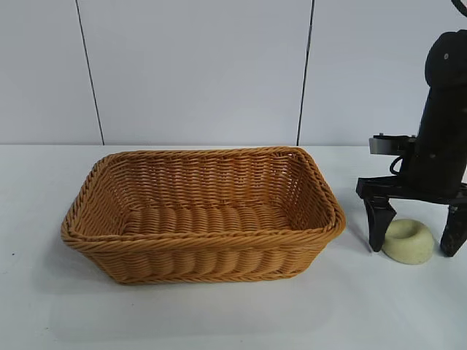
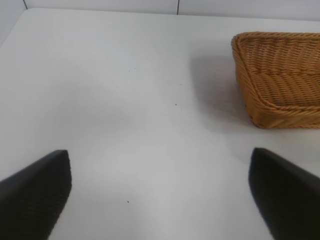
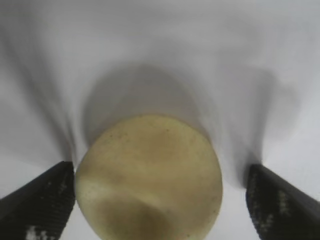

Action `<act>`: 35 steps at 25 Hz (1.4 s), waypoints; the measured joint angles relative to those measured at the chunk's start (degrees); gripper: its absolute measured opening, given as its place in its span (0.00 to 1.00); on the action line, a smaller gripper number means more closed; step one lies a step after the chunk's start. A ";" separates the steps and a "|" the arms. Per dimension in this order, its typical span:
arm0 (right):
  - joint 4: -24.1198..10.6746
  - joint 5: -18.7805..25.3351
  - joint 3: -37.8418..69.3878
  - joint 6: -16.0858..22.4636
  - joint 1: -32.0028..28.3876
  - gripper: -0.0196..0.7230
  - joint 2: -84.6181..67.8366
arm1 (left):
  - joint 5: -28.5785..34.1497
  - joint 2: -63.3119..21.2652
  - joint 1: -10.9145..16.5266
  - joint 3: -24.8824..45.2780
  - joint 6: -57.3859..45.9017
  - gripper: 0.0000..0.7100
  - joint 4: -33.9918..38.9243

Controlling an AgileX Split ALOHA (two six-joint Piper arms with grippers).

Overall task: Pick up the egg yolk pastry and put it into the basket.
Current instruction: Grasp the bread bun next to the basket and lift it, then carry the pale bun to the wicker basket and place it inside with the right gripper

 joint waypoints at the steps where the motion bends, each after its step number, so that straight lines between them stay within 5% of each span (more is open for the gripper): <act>1: 0.12 0.00 0.00 0.12 0.00 0.72 0.00 | 0.00 0.00 0.00 0.00 0.00 0.98 0.00; 4: 0.34 0.38 0.00 0.12 0.00 0.55 0.00 | 0.00 -0.04 0.00 0.04 0.00 0.98 0.00; 7: 0.34 1.38 -0.11 -0.40 0.00 0.48 0.00 | 0.00 -0.04 0.00 0.04 0.00 0.98 0.00; 20: -0.01 6.25 -0.66 -0.98 0.00 0.46 -12.71 | 0.00 -0.04 0.00 0.04 0.00 0.98 0.00; 26: -0.71 11.80 -7.73 -0.98 0.00 0.46 -15.81 | 0.00 -0.04 0.00 0.04 0.00 0.98 -0.05; 35: -0.46 13.67 -14.99 -0.98 4.61 0.42 -16.03 | -0.05 -0.04 0.00 0.04 0.00 0.98 -0.05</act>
